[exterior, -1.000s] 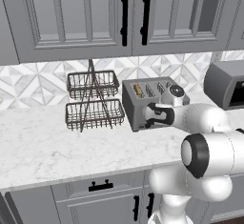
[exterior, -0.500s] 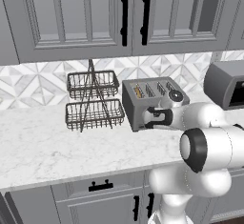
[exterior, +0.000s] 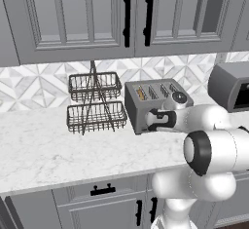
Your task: Start the toaster. Once the lever pops up, take the bread to the plate on the dining counter.
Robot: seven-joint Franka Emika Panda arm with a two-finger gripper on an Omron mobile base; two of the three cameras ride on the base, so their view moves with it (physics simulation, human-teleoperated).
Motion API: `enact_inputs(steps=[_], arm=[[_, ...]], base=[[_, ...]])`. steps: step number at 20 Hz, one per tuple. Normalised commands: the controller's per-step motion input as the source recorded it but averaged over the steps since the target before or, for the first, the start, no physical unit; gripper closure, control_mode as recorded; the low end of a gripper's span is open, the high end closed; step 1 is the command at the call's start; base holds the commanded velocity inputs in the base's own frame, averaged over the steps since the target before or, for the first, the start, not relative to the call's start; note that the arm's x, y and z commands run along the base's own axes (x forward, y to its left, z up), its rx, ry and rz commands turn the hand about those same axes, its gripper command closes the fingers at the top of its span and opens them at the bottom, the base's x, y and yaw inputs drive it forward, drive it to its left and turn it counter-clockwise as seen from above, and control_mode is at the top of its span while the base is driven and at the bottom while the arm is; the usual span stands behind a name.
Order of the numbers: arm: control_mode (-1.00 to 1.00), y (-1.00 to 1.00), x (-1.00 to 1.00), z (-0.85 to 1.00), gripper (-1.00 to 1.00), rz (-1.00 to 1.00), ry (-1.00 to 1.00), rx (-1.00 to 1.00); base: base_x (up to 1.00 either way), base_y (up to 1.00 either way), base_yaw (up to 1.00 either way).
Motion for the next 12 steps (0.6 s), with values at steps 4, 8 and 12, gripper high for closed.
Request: enact_inputs(steps=[4,8,12], arm=[[-1.00,0.00,-0.08,0.06,-1.00,0.00,0.00,0.00],[-1.00,0.00,-0.37,0.32,-1.00,-0.01,-0.02,0.00],[-1.00,0.00,-0.37,0.49,-1.00,0.00,0.00,0.00]], base=[[0.00,0.00,0.00],[0.00,0.00,0.00],[0.00,0.00,0.00]])
